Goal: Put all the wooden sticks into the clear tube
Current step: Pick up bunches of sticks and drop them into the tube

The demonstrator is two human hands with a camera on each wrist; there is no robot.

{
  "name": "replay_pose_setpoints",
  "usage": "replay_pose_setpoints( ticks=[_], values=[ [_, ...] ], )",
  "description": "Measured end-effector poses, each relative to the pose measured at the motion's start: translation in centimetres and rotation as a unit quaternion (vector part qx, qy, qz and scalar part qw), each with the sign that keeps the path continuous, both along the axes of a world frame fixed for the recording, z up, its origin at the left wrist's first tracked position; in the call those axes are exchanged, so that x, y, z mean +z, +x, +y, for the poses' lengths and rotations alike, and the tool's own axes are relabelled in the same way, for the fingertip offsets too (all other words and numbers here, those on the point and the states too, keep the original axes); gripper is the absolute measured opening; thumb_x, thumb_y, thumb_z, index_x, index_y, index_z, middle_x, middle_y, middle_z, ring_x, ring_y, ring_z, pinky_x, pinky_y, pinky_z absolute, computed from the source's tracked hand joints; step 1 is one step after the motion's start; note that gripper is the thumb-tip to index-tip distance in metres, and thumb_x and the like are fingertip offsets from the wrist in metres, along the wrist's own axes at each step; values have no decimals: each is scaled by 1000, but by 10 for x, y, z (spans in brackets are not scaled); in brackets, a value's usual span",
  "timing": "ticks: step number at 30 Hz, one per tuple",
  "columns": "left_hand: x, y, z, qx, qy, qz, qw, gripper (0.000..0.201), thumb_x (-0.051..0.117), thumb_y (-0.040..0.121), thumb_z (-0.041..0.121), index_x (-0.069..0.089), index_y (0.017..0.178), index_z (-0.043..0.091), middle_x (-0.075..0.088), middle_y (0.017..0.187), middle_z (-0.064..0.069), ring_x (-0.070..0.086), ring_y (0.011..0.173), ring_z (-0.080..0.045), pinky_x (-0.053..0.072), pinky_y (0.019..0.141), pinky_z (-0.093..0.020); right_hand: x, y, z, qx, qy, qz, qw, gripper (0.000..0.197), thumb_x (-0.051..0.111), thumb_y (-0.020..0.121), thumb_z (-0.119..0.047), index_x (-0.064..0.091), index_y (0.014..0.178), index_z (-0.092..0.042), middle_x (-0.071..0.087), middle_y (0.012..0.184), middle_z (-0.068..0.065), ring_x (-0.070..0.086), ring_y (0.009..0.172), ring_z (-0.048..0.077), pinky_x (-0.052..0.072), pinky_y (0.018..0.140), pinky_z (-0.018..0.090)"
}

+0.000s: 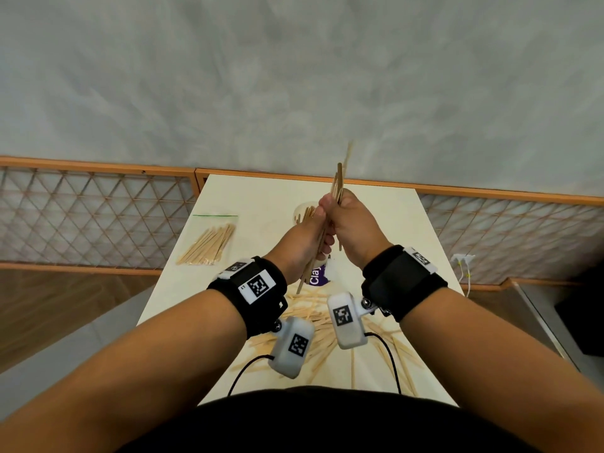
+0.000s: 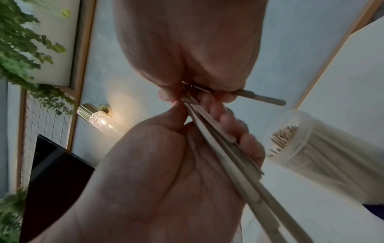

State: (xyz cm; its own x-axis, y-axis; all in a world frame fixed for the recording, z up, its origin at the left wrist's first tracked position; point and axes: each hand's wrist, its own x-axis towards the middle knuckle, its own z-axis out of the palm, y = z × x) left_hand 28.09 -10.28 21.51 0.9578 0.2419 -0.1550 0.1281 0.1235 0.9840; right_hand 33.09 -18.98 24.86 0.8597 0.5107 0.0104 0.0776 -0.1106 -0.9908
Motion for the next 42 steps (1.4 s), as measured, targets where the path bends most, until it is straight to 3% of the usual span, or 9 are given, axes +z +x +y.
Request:
replay_pose_setpoints(
  ticks=[3,6,12,17,23,28,33,38,42],
  values=[
    [-12,3,0,6,33,2,999,44,32,100,47,57,99,11,56,81,-2,53,73,-14,44,74,-29,-2,5,2,-54,40,34,997,17,39,102,-19,46,88,-16,54,67,1,52,51,10,43,47,23],
    [-24,7,1,9,11,7,1000,43,37,100,45,54,116,9,58,87,-2,54,77,-15,46,76,-29,2,18,1,-114,75,45,990,19,37,103,-20,46,86,-19,55,67,1,53,52,10,45,51,22],
    [-31,16,-4,69,-94,57,992,36,36,99,47,58,99,18,58,91,-5,55,85,-20,47,79,-34,15,38,8,-180,45,-31,982,19,34,102,-29,44,87,-26,55,71,0,54,72,19,49,67,35],
    [-28,20,1,110,-355,156,915,60,26,98,55,51,96,0,58,91,-17,62,85,-32,52,72,-42,32,41,18,-158,144,-20,977,12,35,102,-21,44,95,-18,51,57,-2,63,64,22,59,75,40],
    [-17,21,13,124,-489,103,857,53,22,104,38,50,120,-4,61,86,-21,64,78,-30,59,55,-39,19,15,26,-68,117,-41,990,8,44,100,-13,45,93,-16,56,74,6,64,71,22,55,78,38],
    [-19,17,16,108,-463,120,872,38,29,102,16,61,92,-2,62,72,-14,62,71,-23,60,56,-33,12,11,23,-33,121,-9,992,19,54,96,-13,44,112,-16,59,81,8,66,77,23,56,83,40],
    [-22,18,14,125,-419,160,885,33,32,100,11,59,84,2,56,66,-8,58,58,-16,55,46,-26,12,11,23,-5,106,-24,994,35,57,95,-14,43,127,-20,55,83,9,68,76,24,58,73,37],
    [-23,16,12,113,-360,201,904,29,34,98,11,55,78,7,50,63,-3,54,40,-9,47,36,-17,5,9,24,68,79,-29,994,31,65,89,-7,51,115,-15,56,82,6,64,67,26,55,67,37],
    [-23,15,14,79,-333,204,917,26,36,98,13,55,82,9,52,67,-2,53,45,-8,41,34,-15,-1,9,26,18,13,-76,997,15,46,98,-12,51,99,-26,55,79,9,61,57,22,52,60,37]
  ],
)
